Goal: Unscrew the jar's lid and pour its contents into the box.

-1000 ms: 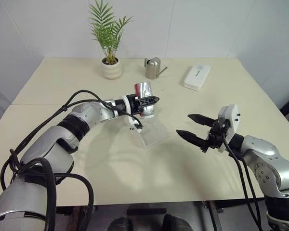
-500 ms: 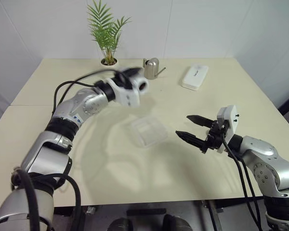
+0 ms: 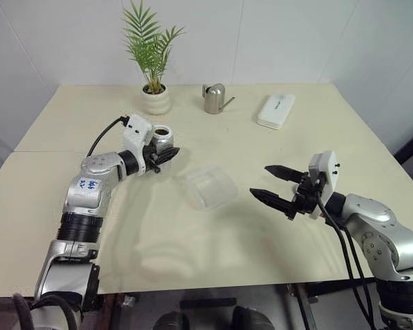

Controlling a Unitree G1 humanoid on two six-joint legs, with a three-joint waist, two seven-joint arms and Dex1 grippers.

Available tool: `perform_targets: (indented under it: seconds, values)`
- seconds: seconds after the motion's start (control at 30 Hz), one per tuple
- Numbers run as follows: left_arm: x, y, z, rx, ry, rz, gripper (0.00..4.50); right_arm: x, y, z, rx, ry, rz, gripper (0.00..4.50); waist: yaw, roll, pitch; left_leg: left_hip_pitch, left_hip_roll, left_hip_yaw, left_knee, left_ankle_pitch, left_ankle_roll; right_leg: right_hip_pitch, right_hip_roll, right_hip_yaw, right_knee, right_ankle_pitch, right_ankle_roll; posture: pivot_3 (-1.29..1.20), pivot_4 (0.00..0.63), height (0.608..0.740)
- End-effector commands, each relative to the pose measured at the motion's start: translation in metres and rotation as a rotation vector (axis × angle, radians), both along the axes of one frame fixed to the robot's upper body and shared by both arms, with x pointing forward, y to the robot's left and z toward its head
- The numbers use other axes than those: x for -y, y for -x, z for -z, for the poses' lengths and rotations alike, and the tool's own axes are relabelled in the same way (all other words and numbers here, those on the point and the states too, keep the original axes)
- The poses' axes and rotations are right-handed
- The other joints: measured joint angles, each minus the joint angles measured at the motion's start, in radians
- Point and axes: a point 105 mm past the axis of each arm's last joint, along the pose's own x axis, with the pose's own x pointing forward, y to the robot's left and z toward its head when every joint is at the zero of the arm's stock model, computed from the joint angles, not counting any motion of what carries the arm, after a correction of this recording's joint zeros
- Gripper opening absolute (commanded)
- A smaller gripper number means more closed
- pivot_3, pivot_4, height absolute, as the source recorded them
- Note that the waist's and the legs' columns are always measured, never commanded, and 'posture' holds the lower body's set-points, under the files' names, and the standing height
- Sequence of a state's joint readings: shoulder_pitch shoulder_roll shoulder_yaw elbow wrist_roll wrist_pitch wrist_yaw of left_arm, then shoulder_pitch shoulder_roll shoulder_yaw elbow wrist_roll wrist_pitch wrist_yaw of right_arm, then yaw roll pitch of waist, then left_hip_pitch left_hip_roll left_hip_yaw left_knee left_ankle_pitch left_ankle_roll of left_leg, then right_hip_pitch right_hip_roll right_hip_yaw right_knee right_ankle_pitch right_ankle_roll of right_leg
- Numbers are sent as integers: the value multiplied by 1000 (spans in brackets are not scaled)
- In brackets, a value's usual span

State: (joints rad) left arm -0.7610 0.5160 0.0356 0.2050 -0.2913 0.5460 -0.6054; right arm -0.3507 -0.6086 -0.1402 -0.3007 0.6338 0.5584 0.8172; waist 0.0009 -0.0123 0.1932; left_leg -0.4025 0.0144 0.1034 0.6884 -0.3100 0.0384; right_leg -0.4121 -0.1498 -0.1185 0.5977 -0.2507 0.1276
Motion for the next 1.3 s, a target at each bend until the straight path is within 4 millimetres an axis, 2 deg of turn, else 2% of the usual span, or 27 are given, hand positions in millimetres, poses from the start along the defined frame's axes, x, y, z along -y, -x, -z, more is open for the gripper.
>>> perform_targets:
  seconds: [0.03, 0.13, 0.2, 0.23, 0.3, 0.4, 0.47, 0.5, 0.6, 0.73, 0.87, 1.03, 1.3]
  values:
    - [1, 15, -2, 30, -36, 35, 1938, -1, 0, -8, 42, 3, -7, 4472, -1, 0, 0, 0, 0, 0, 0, 0, 0, 0, 0, 0, 0, 0, 0, 0, 150, 740]
    - [-6, 9, 4, 116, -206, -36, 1938, -3, 0, -6, 41, 4, -9, 4472, 0, 0, 0, 0, 0, 0, 0, 0, 0, 0, 0, 0, 0, 0, 0, 0, 150, 740]
    - [-11, 0, 10, 241, -490, -111, 1938, -3, -1, -6, 41, 4, -8, 4472, 2, 0, 0, 0, 0, 0, 0, 0, 0, 0, 0, 0, 0, 0, -1, 0, 150, 740]
    - [-13, -5, 9, 295, -594, -151, 1938, -2, -1, -6, 41, 3, -7, 4472, 2, 0, 0, 0, -1, 0, 0, 0, -1, 0, 0, 0, 0, 1, -1, 0, 150, 740]
    - [-11, -12, -6, 447, -730, -215, 1938, -2, -1, -5, 39, 3, -6, 4472, 8, 0, 0, 0, -2, 0, 0, 0, 0, 0, 0, 0, -1, 1, -1, 0, 150, 740]
    - [6, -14, -30, 802, -1046, -230, 1938, -2, -1, -4, 37, 3, -4, 4472, 20, 0, 0, -1, -1, 0, -1, 0, 0, -1, 0, 0, -2, 2, -1, 0, 150, 740]
    - [29, -8, -42, 1083, -1240, -175, 1938, -2, -1, -4, 35, 1, -1, 4472, 24, 0, 0, -1, -1, 1, -2, 0, 0, -2, 0, 0, -3, 2, -1, 0, 150, 740]
    - [42, -5, -45, 1231, -1336, -139, 1938, -2, -2, -3, 33, 0, 0, 4472, 26, 0, 0, -2, -1, 2, -3, 0, 0, -2, 0, 0, -4, 2, -2, 0, 150, 740]
    - [65, -2, -40, 1449, -1489, -33, 1938, -2, -2, -3, 32, -5, 1, 4472, 28, 0, 0, -2, -2, 5, -5, 0, 0, -2, 0, -1, -4, 2, -1, 0, 150, 740]
    - [90, -3, -45, 1667, -1568, -16, 1938, -5, -4, -3, 32, -15, -4, 4472, 25, 0, 0, -2, -2, 12, -5, -1, 1, -3, 0, -1, -5, 2, -1, 0, 150, 740]
    - [98, -11, -51, 1790, -1650, -67, 1938, -8, -5, -6, 39, -26, -8, 4472, 22, 0, 0, -2, -1, 13, -5, 0, 1, -3, 0, 0, -4, 2, -1, 0, 150, 740]
    - [106, -14, -46, 1827, -1673, -48, 1938, -8, -5, -9, 46, -42, -3, 4472, 22, 0, 0, -2, 0, 13, -5, 0, 1, -4, 0, 0, -4, 2, -1, 0, 150, 740]
    - [98, -2, -41, 1760, -1570, -17, 1938, -7, -6, -8, 44, -49, 3, 4472, 22, 0, 0, -2, 2, 14, -5, 0, 1, -4, 0, 0, -4, 2, -1, 0, 150, 740]
